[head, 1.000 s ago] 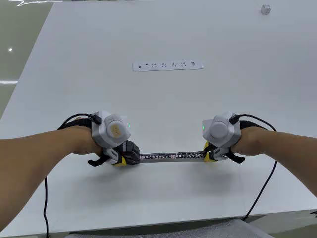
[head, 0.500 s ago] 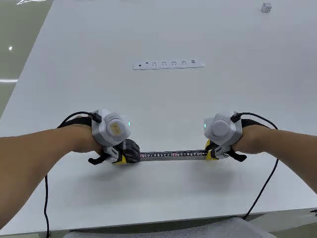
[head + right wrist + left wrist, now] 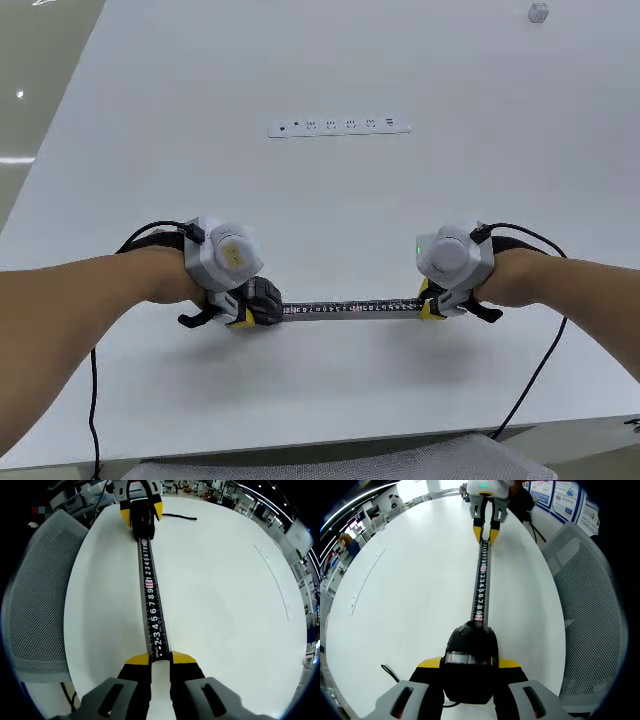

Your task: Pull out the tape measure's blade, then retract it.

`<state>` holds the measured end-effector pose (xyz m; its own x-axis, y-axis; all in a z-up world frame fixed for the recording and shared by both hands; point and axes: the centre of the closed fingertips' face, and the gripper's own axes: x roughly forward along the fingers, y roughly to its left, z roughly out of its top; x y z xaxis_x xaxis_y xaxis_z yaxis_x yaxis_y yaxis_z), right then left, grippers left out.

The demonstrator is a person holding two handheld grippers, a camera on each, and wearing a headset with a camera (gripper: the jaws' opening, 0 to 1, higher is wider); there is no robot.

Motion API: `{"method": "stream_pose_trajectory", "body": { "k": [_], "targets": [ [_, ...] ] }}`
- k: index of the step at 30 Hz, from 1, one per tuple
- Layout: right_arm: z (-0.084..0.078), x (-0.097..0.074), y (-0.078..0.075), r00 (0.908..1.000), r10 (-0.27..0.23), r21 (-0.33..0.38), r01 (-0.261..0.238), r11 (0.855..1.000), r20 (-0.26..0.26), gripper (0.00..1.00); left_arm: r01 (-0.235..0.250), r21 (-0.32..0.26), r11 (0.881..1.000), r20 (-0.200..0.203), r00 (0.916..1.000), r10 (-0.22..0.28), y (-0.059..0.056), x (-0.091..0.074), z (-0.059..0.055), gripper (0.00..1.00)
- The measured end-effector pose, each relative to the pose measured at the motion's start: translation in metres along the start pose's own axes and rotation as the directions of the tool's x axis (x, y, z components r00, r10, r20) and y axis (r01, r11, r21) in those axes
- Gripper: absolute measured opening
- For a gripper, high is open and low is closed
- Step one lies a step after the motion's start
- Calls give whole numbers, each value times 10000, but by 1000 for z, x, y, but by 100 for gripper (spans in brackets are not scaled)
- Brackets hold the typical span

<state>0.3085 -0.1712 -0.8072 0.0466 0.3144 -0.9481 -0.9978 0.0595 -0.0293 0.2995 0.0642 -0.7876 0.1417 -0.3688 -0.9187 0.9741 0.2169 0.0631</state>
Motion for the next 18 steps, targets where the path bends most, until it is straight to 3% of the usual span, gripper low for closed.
{"method": "stream_pose_trajectory", "body": {
  "k": [18],
  "targets": [
    [-7, -1, -2, 10000, -43, 122, 43, 9999, -40, 12, -5, -13, 10000, 13, 10000, 5, -1, -2, 1, 35]
  ]
}}
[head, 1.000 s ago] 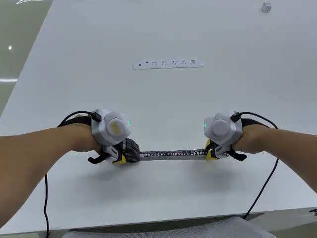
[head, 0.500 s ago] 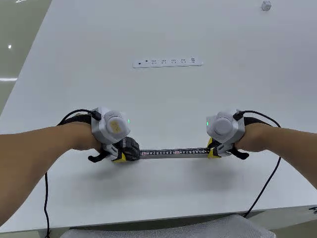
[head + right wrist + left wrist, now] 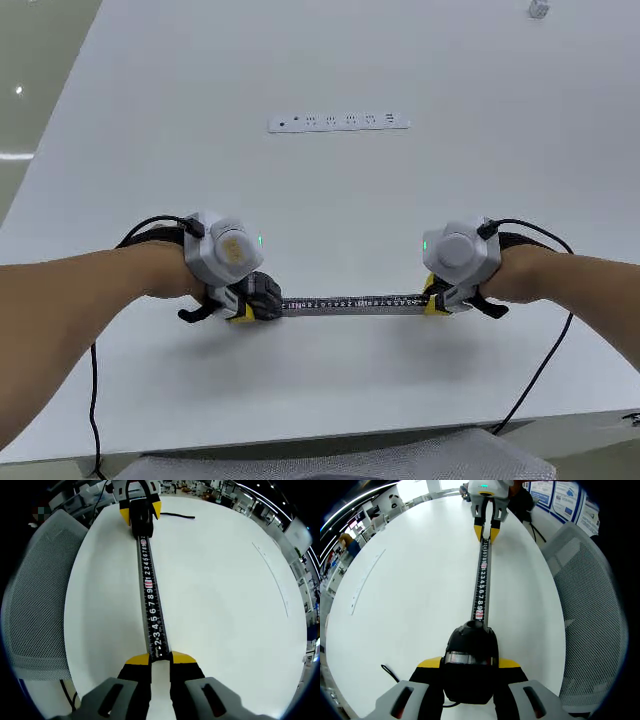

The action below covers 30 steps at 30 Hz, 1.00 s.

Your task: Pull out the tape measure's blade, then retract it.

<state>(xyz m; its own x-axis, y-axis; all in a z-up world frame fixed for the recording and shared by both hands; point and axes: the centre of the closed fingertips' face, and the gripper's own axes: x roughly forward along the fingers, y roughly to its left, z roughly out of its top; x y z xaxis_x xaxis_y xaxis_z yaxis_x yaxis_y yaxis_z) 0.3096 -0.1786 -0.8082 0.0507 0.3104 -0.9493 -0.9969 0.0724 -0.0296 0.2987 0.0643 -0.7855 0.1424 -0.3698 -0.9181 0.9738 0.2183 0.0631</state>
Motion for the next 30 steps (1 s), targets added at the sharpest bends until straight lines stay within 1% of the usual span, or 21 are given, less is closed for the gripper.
{"method": "stream_pose_trajectory", "body": {
  "k": [18, 22, 30],
  "targets": [
    [-6, -3, 1, 10000, -33, 80, 33, 10000, -36, 12, 16, -41, 10000, -9, 10000, -16, 0, 1, -1, 35],
    [-9, -4, 0, 10000, -57, 133, 58, 9999, -52, 12, 24, -39, 10000, -9, 10000, -24, 1, 1, 0, 35],
    [-8, -4, 1, 10000, -85, 136, 86, 9999, -17, 12, 8, -46, 10000, -17, 10000, -8, 1, 1, -1, 35]
  ]
}}
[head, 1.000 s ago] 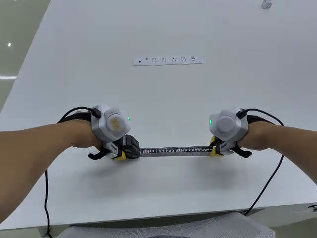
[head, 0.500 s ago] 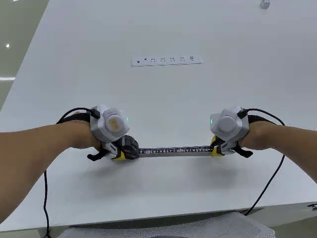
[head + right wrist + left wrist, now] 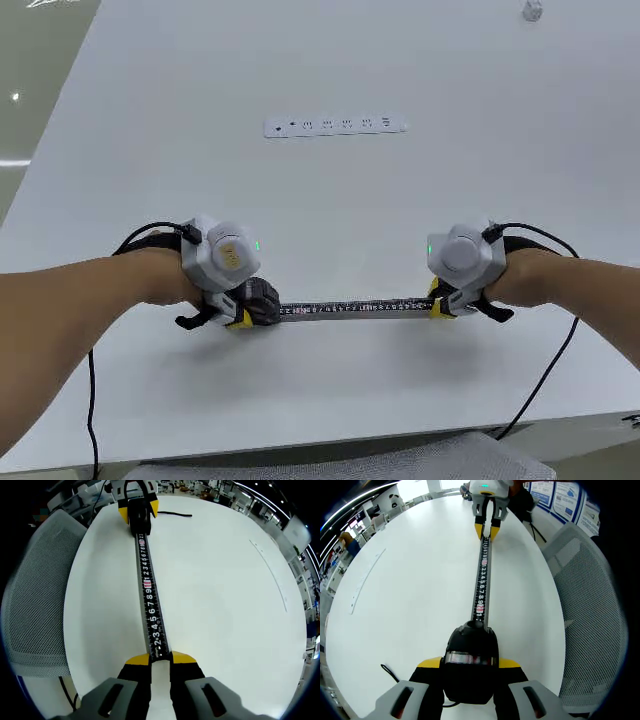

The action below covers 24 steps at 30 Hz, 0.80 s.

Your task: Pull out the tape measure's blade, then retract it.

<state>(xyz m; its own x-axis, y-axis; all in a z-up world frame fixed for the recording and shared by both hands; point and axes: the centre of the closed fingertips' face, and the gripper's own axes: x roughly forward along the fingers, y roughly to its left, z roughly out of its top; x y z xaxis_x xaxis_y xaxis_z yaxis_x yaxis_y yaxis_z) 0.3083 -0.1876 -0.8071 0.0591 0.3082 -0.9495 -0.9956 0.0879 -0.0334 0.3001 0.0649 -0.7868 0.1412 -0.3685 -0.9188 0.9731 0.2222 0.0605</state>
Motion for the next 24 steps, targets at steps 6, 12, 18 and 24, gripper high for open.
{"method": "stream_pose_trajectory", "body": {
  "k": [6, 12, 18, 24],
  "targets": [
    [0, -1, 0, 10000, -40, -44, 40, 10000, 25, 13, -10, 27, 10000, 2, 10000, 10, 0, 0, 0, 35],
    [2, -1, 0, 9994, -51, 404, 37, 9992, 348, 14, -41, 88, 10000, 49, 10000, 40, 0, -1, 1, 35],
    [4, -1, -1, 9981, -103, 846, 51, 9964, 613, 16, -32, 62, 10000, 90, 10000, 32, 0, -1, 1, 35],
    [4, 0, -2, 9968, -238, 1061, 157, 9942, 762, 17, -9, 59, 10000, 100, 10000, 9, 0, -1, 1, 35]
  ]
}}
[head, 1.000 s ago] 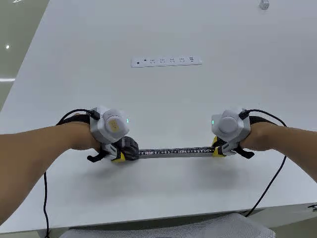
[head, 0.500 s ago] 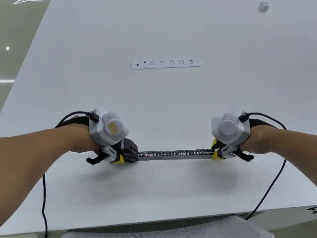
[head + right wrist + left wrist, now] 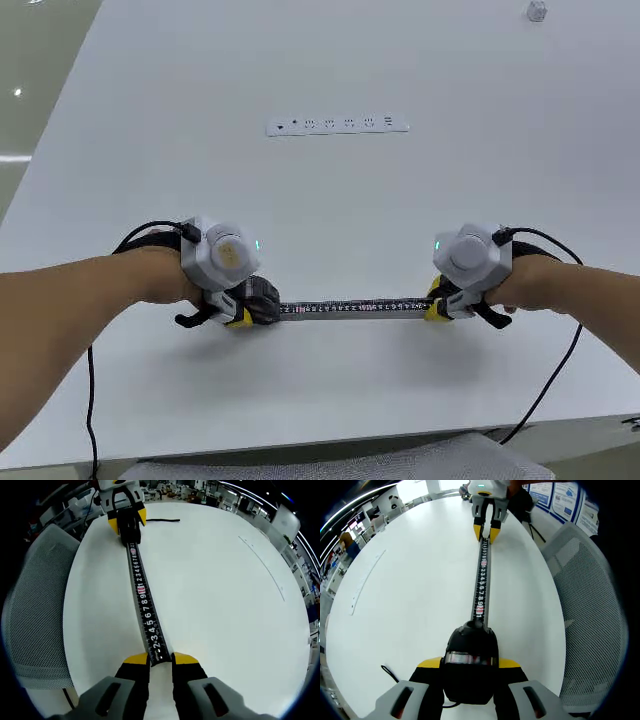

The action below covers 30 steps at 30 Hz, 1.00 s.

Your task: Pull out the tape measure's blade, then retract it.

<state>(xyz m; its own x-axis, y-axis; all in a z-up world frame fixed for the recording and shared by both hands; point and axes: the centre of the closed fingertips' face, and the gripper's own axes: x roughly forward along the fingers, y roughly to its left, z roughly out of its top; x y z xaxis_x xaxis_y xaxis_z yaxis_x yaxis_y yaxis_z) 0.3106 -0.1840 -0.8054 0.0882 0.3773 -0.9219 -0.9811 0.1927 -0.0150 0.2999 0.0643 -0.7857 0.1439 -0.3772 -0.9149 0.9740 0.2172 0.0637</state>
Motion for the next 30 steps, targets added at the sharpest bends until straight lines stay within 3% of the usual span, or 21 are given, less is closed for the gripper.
{"method": "stream_pose_trajectory", "body": {
  "k": [4, 13, 19, 25, 30],
  "targets": [
    [1, 1, 0, 9997, -110, 373, 101, 9993, 223, 18, 8, 26, 10000, -14, 10000, -8, 0, 0, 0, 35],
    [1, 0, 3, 9993, -205, 427, 191, 9989, 323, 23, -3, 102, 9999, 17, 10000, 2, 0, 1, 0, 36],
    [-1, -3, -2, 9983, -439, 635, 413, 9971, 389, 34, 15, 53, 10000, -79, 10000, -14, 0, 1, 1, 37],
    [-2, -10, 1, 9979, -478, 994, 433, 9941, 435, 43, -131, -286, 9995, 270, 9995, 139, 2, -5, 3, 53],
    [-5, -11, 2, 9980, -477, 1229, 423, 9915, 419, 49, -380, -970, 9946, 232, 9989, 404, 6, -13, -11, 64]
  ]
}}
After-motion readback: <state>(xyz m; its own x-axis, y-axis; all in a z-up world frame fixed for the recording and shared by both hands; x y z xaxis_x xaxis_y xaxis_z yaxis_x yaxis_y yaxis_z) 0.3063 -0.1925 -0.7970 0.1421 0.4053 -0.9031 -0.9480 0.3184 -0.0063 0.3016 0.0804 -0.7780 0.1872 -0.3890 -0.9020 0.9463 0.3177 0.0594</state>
